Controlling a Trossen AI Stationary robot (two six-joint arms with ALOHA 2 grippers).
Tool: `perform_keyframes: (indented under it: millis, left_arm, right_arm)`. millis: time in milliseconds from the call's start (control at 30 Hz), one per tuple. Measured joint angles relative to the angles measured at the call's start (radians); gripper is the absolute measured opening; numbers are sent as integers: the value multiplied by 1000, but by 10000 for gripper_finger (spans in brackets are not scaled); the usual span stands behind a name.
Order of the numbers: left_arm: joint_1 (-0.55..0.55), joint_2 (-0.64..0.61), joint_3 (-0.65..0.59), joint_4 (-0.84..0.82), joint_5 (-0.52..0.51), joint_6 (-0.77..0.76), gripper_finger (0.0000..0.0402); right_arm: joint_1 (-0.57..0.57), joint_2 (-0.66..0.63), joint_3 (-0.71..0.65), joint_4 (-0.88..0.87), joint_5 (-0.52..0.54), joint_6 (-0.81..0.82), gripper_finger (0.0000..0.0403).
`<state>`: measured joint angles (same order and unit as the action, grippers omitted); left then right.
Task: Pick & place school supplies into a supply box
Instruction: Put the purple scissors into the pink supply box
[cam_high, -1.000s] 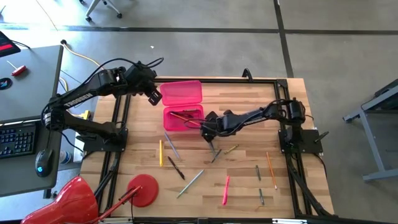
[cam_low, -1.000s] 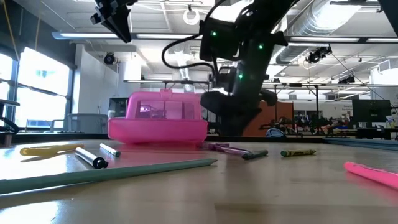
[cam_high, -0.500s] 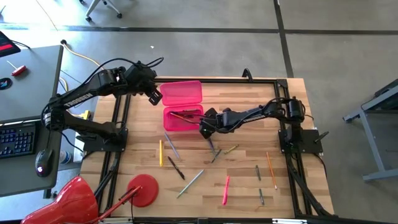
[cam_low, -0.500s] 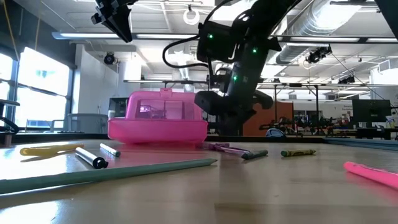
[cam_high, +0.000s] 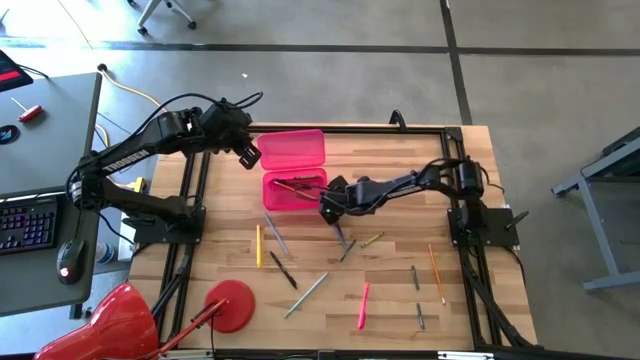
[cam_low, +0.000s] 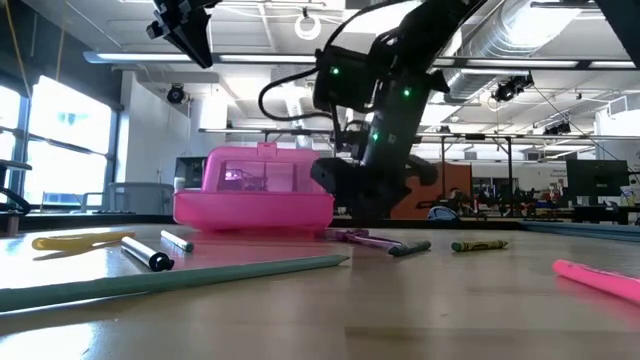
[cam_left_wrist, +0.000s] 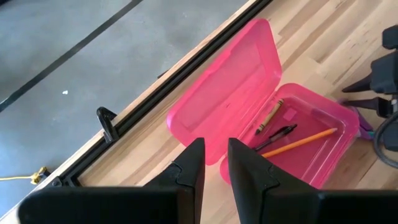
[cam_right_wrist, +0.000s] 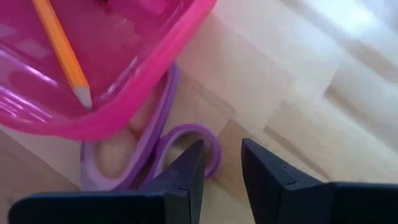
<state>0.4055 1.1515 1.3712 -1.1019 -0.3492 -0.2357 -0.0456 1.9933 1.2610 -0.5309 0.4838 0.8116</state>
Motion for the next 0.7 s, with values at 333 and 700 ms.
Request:
perform_keyframes:
  millis: [333,700]
  left_arm:
    - [0,0,0,0,0,0,101]
    - [0,0,0,0,0,0,101]
  right_arm:
    - [10,24,5,-55,-9,-34,70]
    - [75,24,4,-273,-36,-70,14]
